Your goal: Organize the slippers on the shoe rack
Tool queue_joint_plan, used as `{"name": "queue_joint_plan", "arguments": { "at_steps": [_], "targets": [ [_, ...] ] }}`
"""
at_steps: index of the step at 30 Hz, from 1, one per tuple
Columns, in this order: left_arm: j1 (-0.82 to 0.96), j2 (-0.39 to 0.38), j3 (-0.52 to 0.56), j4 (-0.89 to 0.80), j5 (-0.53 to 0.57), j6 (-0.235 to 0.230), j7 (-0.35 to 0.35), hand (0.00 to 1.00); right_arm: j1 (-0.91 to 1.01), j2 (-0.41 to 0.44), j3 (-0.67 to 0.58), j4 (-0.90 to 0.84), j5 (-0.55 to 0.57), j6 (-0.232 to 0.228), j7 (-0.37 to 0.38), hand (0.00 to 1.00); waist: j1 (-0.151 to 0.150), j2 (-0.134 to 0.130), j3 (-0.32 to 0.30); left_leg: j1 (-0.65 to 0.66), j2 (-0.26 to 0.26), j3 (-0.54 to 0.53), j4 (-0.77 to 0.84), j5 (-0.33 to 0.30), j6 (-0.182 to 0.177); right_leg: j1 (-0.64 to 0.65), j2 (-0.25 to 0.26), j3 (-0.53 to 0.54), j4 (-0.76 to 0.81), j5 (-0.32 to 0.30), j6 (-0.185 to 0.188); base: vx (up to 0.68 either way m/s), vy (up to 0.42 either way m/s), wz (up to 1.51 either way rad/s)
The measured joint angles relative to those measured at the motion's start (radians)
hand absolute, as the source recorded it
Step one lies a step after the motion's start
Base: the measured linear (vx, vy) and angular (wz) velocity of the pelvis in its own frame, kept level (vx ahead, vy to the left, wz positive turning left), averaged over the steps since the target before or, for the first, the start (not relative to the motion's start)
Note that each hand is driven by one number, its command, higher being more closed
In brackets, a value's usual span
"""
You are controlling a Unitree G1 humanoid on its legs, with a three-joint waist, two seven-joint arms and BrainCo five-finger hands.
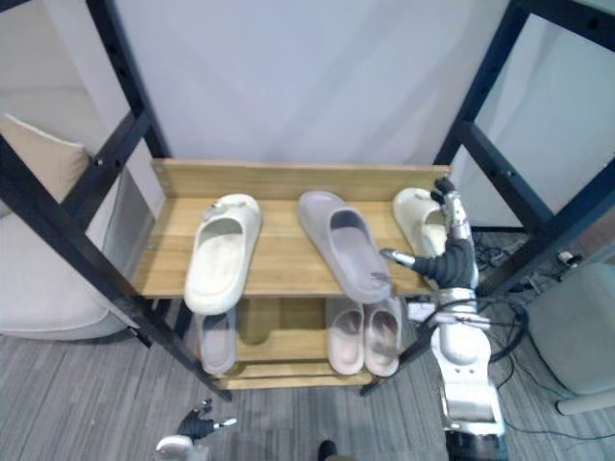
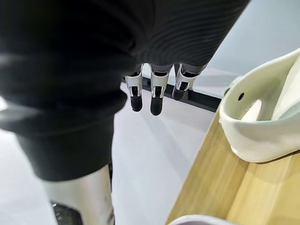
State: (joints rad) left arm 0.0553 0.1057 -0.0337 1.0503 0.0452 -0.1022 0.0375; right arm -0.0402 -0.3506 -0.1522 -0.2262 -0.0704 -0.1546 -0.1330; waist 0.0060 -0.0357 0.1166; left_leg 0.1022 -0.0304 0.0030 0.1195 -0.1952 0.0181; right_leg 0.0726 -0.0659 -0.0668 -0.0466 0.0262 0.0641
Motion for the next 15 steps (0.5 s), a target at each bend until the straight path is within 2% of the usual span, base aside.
{"name": "queue_joint_plan", "arguments": {
  "at_steps": [6,15],
  "targets": [
    [0.000,0.000,0.006,-0.002,-0.002,0.000,0.000,0.00,-0.065,-0.078,-0.001,0.093,-0.001,0.020,-0.001,0.00,0.000,-0.003,-0.001,-0.013,0.000,-0.015,0.004,0.000,0.000,-0.005,0.000,-0.012,0.000,0.000,0.000,-0.01,-0.018,0.07],
    [0.005,0.000,0.014,-0.012,-0.009,0.001,0.001,0.00,-0.112,-0.123,0.003,0.198,-0.002,0.042,0.007,0.00,0.003,-0.006,0.000,-0.016,-0.001,-0.016,0.005,0.000,0.000,-0.007,-0.001,-0.012,0.000,0.000,0.000,0.00,-0.002,0.00]
  ]
}}
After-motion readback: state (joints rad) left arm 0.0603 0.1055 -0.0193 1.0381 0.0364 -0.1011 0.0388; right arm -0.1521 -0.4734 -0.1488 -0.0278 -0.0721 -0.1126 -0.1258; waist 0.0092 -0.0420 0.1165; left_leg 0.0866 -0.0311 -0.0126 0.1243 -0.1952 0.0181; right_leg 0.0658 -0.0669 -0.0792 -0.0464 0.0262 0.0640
